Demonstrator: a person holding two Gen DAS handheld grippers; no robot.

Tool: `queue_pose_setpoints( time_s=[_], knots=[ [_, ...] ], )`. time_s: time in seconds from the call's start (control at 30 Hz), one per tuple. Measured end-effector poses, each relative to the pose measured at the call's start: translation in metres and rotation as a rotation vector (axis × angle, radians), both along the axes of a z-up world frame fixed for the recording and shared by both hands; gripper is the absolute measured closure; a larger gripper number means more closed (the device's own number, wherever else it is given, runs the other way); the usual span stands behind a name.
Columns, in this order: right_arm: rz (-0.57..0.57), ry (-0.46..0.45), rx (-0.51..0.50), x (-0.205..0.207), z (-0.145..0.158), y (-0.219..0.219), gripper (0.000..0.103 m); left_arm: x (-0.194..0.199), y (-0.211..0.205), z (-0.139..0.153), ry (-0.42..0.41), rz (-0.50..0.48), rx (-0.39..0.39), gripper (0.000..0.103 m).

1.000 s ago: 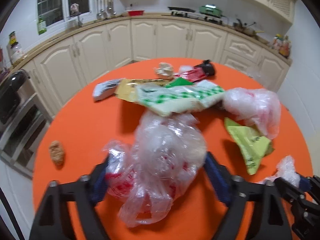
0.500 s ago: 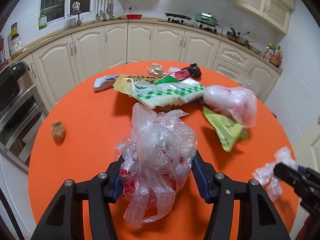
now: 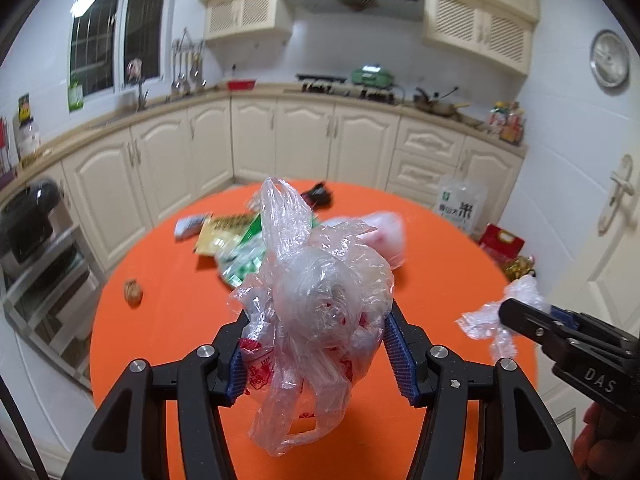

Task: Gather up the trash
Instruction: 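Carry both items to the blue bin and open both grippers over it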

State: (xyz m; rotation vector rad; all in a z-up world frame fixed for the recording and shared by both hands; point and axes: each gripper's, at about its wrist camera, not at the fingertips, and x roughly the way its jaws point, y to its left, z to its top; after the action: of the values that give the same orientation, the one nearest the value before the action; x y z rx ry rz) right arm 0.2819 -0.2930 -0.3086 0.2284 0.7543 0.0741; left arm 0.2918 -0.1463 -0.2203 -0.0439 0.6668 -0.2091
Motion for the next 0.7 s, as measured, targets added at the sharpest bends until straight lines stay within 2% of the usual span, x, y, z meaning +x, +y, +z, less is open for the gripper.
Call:
queue_pose_setpoints(
  time_s=[0.27,0.43,0.57,0.7],
  knots=[
    [-0.051,-0.113,0.003,-0.032,0.038,-0.044,0.071,-0.046,-0.043,0.033,-0.09,-0.077,-0.002,0.05],
    [-0.137,-0.196,-0.018,-0.057,0.063,-0.094,0.071,-0.052,-0.086,0.042,-0.125,-0.173,-0.013,0.05],
    [-0.243,-0.214,-0.027,-0.071,0.071,-0.146,0.071,-0.046,-0.125,0.041,-0.111,-0.267,-0.027,0.05],
    [-0.353,-0.178,-0.007,-0.074,0.059,-0.211,0.071,-0.031,-0.166,0.029,-0.058,-0.348,-0.033,0.05]
  ],
)
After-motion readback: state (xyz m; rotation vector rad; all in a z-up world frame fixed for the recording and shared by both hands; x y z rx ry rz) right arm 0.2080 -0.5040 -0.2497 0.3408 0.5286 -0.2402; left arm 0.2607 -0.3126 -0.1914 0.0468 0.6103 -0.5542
